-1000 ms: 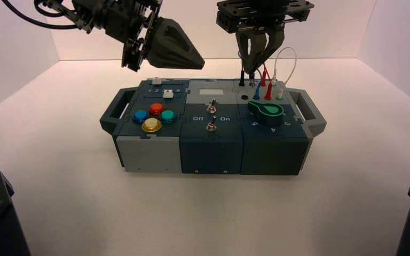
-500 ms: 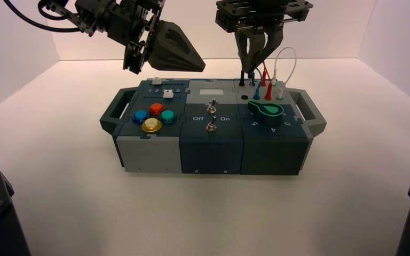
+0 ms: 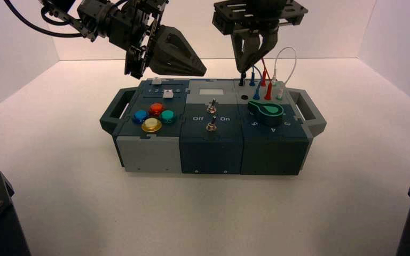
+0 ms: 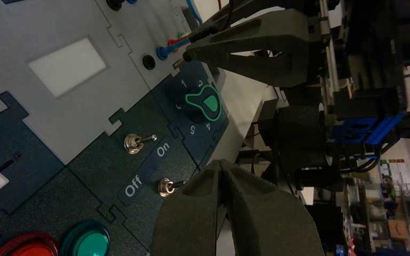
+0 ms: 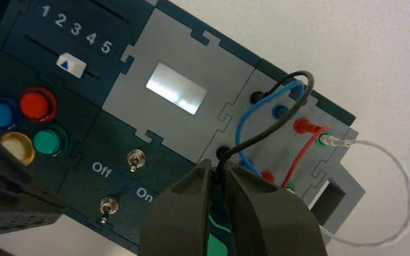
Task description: Insert the black wire.
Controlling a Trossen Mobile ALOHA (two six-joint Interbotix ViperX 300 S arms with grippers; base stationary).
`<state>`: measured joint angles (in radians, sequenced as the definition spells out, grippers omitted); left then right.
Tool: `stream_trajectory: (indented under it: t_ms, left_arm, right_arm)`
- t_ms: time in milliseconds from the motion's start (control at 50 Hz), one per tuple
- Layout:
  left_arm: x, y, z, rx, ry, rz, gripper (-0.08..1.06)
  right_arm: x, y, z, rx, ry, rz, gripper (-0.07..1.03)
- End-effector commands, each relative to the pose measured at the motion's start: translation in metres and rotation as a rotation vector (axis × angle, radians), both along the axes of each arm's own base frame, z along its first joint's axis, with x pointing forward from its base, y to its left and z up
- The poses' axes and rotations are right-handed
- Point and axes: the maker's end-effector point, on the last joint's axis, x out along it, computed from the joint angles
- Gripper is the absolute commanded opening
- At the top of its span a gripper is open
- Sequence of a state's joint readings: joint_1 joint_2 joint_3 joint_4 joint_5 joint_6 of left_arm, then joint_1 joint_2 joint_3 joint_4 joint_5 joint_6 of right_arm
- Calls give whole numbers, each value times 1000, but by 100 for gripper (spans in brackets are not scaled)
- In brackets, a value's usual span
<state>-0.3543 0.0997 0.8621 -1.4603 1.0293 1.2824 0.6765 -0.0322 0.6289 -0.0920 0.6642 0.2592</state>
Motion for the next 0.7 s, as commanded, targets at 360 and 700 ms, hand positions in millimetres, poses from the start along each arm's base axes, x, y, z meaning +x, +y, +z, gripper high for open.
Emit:
stream_trajectory:
  t_ms: [360, 700]
  left_arm:
    - [11, -3, 5, -22, -33, -3, -3]
    - [14, -5, 0, -20, -25, -4, -3]
  right_arm:
    - [10, 0, -3, 61, -71, -12, -2]
    - [14, -8, -11, 48, -71, -21, -2]
